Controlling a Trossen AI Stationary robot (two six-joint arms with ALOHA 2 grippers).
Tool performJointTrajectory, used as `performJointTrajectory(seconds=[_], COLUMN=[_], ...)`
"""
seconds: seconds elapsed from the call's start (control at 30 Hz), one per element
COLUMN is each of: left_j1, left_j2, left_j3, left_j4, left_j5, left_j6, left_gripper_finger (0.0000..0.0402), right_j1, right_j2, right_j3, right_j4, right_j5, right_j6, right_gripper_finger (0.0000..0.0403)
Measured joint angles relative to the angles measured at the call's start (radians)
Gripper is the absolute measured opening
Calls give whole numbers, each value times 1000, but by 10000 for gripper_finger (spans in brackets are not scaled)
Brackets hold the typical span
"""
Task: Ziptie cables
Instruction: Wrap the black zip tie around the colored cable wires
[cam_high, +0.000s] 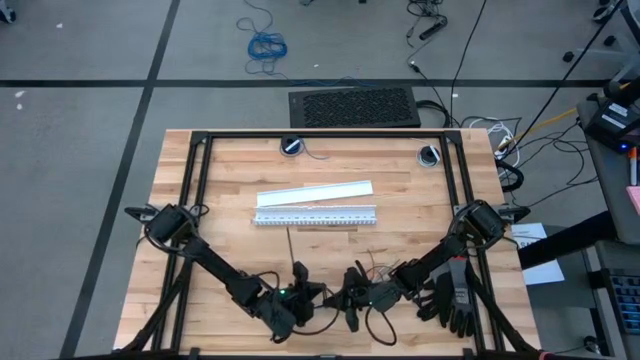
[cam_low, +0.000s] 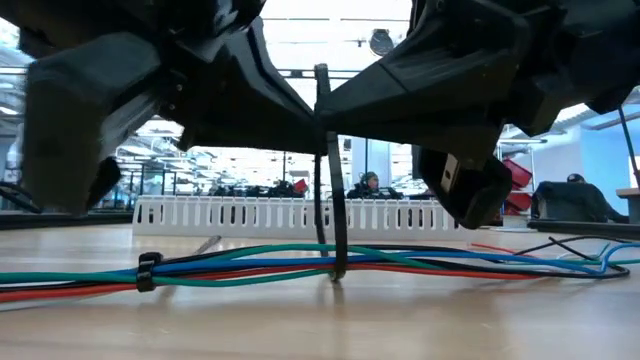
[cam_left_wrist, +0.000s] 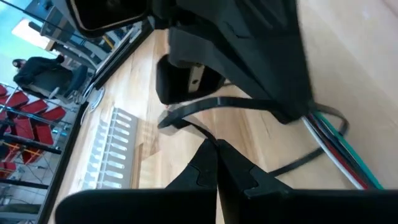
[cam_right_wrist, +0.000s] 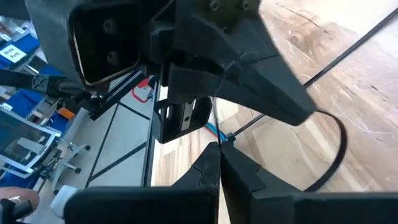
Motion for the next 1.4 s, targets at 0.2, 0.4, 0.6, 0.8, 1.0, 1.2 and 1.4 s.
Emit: performJointTrajectory(seconds=[0.2,0.4,0.6,0.8,1.0,1.2,1.4], left_j1=[-17,-18,-18,-18,-18,-28,-39], left_j2=[0,0,0,0,0,0,0], left_j3=[0,0,0,0,0,0,0], left_j4=[-32,-30,-30,-31,-64,-77,-84], left_j5=[-75,-81,-84,-85,-120,-162,-184], left_j6=[1,25,56,81,81,84,133], left_gripper_finger=[0,0,0,0,0,0,0], right_j1=[7,-12,-37,-51,-53,-56,-79], right_j2=[0,0,0,0,-3,-4,-4], right_j3=[0,0,0,0,0,0,0], right_j4=[18,30,39,53,53,48,54], right_j5=[7,-2,-35,-50,-48,-22,-22], right_j6=[14,12,6,6,10,13,15], right_gripper_finger=[0,0,0,0,0,0,0])
